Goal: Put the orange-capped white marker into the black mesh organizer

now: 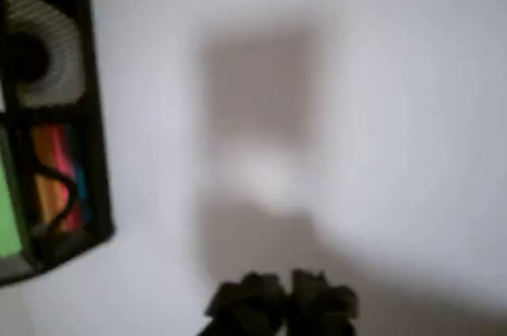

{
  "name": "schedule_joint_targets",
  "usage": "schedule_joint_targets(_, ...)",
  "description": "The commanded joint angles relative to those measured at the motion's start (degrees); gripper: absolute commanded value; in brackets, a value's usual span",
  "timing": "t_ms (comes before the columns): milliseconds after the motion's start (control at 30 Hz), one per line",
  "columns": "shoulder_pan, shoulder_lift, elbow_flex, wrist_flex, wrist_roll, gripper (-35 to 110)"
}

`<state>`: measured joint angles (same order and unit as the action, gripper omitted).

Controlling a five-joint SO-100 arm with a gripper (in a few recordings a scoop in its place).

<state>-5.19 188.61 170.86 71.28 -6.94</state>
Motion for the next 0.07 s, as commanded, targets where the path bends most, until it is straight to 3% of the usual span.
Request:
schedule_joint_targets(0, -0.26, -0.09, -0.18, 0.35, -0.70, 0)
schedule_joint_targets(33, -0.26, -0.09, -0.18, 0.35, -0.70, 0)
